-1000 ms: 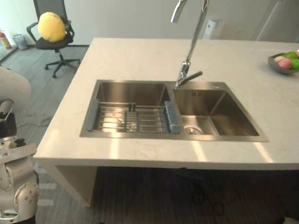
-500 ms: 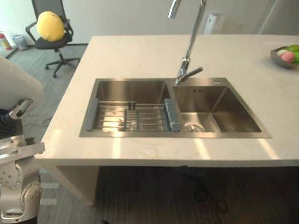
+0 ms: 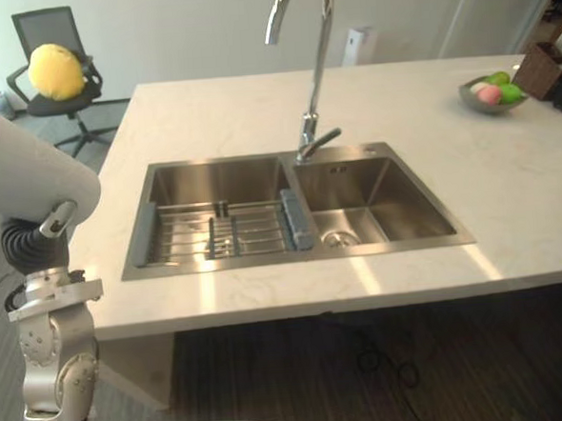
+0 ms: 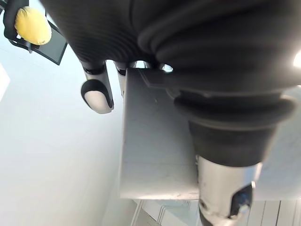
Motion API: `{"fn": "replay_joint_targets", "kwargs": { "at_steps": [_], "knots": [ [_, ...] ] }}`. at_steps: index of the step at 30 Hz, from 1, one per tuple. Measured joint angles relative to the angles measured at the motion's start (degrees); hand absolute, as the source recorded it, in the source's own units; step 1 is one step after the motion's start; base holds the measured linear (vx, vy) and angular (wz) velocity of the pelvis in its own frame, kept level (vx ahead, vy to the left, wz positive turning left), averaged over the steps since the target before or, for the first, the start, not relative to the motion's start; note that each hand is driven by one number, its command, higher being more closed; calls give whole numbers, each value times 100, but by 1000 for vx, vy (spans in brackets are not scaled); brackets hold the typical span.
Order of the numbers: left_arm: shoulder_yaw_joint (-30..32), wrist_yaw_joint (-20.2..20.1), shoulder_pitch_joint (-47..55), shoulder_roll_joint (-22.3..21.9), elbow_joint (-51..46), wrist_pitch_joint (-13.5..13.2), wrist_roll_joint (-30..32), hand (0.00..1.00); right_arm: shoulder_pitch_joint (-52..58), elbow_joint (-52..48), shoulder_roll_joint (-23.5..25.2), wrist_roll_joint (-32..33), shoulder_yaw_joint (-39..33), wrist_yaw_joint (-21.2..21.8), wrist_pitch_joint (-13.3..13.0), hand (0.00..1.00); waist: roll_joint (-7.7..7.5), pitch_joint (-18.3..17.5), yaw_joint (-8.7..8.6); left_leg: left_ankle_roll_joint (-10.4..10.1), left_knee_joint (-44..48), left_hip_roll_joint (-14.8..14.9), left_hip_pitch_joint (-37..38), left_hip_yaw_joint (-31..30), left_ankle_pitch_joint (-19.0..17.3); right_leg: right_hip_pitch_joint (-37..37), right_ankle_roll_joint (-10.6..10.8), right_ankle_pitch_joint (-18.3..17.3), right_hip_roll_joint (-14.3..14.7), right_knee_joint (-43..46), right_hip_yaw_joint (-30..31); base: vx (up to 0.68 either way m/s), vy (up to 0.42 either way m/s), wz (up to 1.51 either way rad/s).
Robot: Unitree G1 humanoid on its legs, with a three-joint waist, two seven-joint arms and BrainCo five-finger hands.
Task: Walk over to the sink, pick up the cup, carry it to the dishwasher, place the cup inside the dishwasher, then close the dishwasher door
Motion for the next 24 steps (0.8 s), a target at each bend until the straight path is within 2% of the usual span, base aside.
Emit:
{"fn": "replay_joint_targets", "kwargs": {
  "at_steps": [2, 6, 10, 11, 12, 13, 15, 16, 17, 18, 19, 20, 21, 22, 23, 24],
  "knots": [
    [10, 12, 2, -35, 0, -23, 0, 100, -21, 15, -4, -12, 0, -3, 6, 0, 2, 25, 17, -7, 0, 23, 16, -95, 18, 11, 3, -78, 1, 111, -96, 13, -42, 24],
    [131, 82, 19, -35, -4, -30, 2, 100, -124, 107, -17, -171, 0, 14, -7, 0, 17, 49, 173, -17, 1, 31, 46, -254, 53, 87, -46, -151, 1, 183, -240, -27, -27, 22],
    [356, 205, 378, -87, -282, 4, 31, 100, -230, 318, -30, -767, 11, 311, -1, 0, 61, 137, 332, 12, 202, -80, -375, -1053, 195, 100, -1, -313, -20, 390, -1027, -76, -31, 100],
    [427, 240, 481, -101, -418, 50, 48, 100, -290, 407, -37, -845, 24, 409, 4, 0, 44, 211, 434, 22, 427, -128, -593, -1283, 185, 104, 10, -345, -33, 454, -1281, -116, -33, 148],
    [579, 262, 653, -97, -629, 150, 94, 100, -347, 495, -77, -932, 63, 583, 21, 0, 121, 398, 665, 22, 584, -194, -840, -1649, 247, 116, -17, -435, -25, 573, -1689, -135, -27, 149],
    [665, 267, 735, -101, -701, 177, 141, 100, -365, 501, -95, -964, 76, 657, 29, 0, 137, 467, 739, 21, 570, -235, -890, -1831, 314, 131, -34, -477, -23, 629, -1869, -151, -32, 154],
    [949, 273, 1036, -98, -728, 216, 138, 100, -412, 636, -227, -1036, 152, 915, 27, 0, 328, 642, 919, -6, 346, -310, -989, -2268, 399, 188, -33, -676, -16, 841, -2443, -139, -27, 146],
    [1041, 274, 1109, -96, -723, 231, 136, 100, -504, 681, -271, -1041, 183, 971, 24, 0, 366, 660, 954, -5, 309, -306, -1024, -2210, 327, 219, -44, -704, 0, 853, -2591, -142, -58, 166],
    [1199, 327, 1175, -77, -714, 241, 136, 100, -594, 734, -325, -1226, 187, 1083, 15, 0, 354, 661, 1008, 139, 281, -331, -1108, -1883, -52, 196, -170, -736, 28, 732, -2683, -88, -69, 177],
    [1351, 393, 1170, -105, -709, 239, 129, 100, -775, 943, -312, -1399, 162, 1168, 35, 0, 137, 659, 1038, 605, 693, -354, -1343, -1167, -307, 226, -266, -664, -185, 619, -3059, -52, -55, 174],
    [1382, 396, 1168, -97, -707, 238, 129, 100, -882, 1035, -344, -1513, 156, 1151, 92, 0, 162, 659, 1096, 797, 1168, -335, -1494, -740, -303, 205, -271, -663, -306, 691, -3273, 79, -5, 163],
    [1462, 379, 1166, -82, -710, 239, 135, 100, -1016, 1130, -461, -1644, 181, 1150, 222, 0, 182, 691, 1157, 1086, 2206, -216, -1611, 67, -457, 212, -218, -650, -537, 877, -3605, 271, 58, 143],
    [1563, 375, 1171, -101, -722, 235, 137, 100, -992, 1115, -567, -1660, 244, 1131, 293, 0, 273, 645, 1178, 1315, 3086, 68, -1480, 769, -717, 284, -171, -692, -688, 1105, -3909, 325, 69, 142],
    [1577, 368, 1173, -104, -740, 226, 138, 100, -949, 1098, -625, -1645, 261, 1124, 294, 0, 362, 631, 1197, 1350, 3364, 249, -1399, 1046, -880, 336, -159, -719, -715, 1267, -4086, 244, 107, 178],
    [1522, 299, 1148, -114, -766, 236, 130, 100, -844, 922, -758, -1506, 241, 1109, 275, 0, 622, 590, 1092, 1242, 3282, 184, -1394, 1227, -818, 296, -273, -833, -814, 1814, -4409, -51, 104, 225],
    [1506, 159, 982, -185, -788, 242, 99, 100, -878, 889, -784, -1367, 183, 1055, 259, 0, 687, 587, 974, 1122, 2400, -153, -1318, 869, -420, 83, -283, -1149, -660, 1646, -4390, -193, 139, 254]
  ]
}}
